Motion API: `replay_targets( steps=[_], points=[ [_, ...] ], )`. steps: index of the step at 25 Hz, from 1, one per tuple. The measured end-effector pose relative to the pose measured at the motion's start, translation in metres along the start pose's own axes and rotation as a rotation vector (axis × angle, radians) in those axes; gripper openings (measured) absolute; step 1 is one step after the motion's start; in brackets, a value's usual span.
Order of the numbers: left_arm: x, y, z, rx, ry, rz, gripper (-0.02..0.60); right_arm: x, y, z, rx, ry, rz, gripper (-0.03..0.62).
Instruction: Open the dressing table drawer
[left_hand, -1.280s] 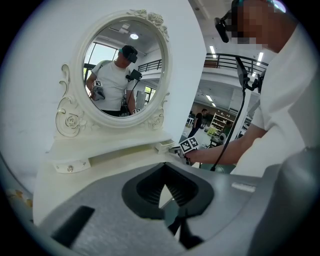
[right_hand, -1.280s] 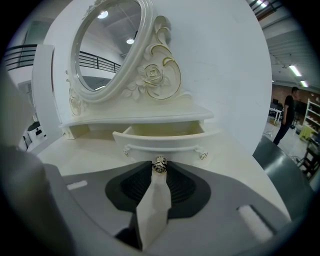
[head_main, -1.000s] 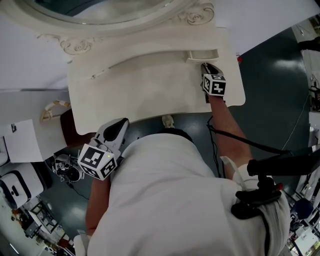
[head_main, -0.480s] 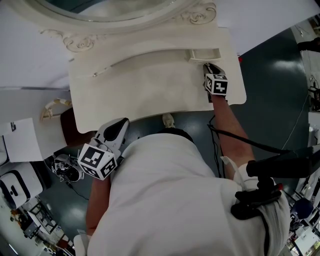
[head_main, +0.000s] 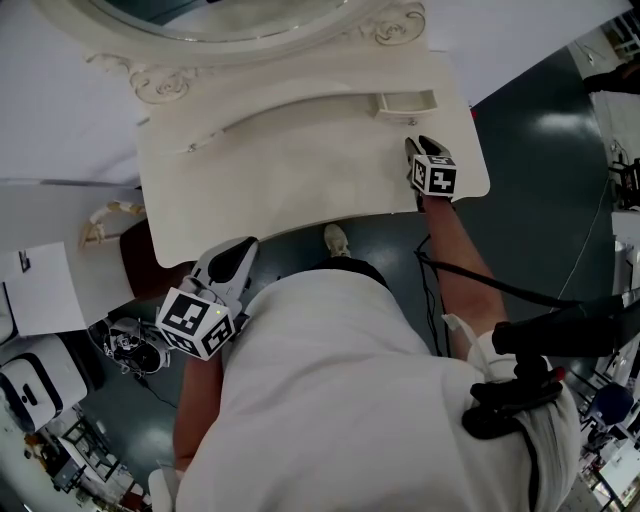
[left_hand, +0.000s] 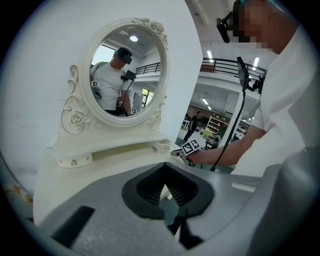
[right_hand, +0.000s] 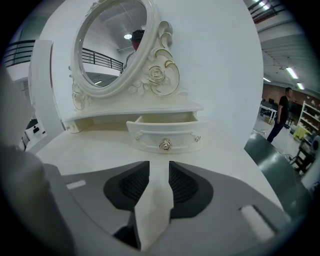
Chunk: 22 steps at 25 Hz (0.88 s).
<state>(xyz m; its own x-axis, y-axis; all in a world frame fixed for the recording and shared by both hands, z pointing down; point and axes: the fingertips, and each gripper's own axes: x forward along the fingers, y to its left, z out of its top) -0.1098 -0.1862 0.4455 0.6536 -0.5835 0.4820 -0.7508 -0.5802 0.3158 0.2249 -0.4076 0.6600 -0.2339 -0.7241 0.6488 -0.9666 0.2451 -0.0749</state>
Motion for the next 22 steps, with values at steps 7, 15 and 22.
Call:
replay_targets(
  steps=[7, 15, 22],
  points=[
    [-0.027, -0.008, -0.017, 0.001, -0.016, -0.045, 0.0, -0.048, 0.035, -0.028, -0.003, 0.017, 0.002, 0.012],
    [-0.071, -0.017, -0.047, -0.01, -0.034, -0.059, 0.002, -0.114, 0.106, -0.064, -0.017, 0.039, 0.082, 0.0],
    [-0.11, -0.026, -0.073, -0.008, -0.041, -0.064, 0.002, -0.167, 0.177, -0.083, -0.069, 0.034, 0.183, 0.0]
  ],
)
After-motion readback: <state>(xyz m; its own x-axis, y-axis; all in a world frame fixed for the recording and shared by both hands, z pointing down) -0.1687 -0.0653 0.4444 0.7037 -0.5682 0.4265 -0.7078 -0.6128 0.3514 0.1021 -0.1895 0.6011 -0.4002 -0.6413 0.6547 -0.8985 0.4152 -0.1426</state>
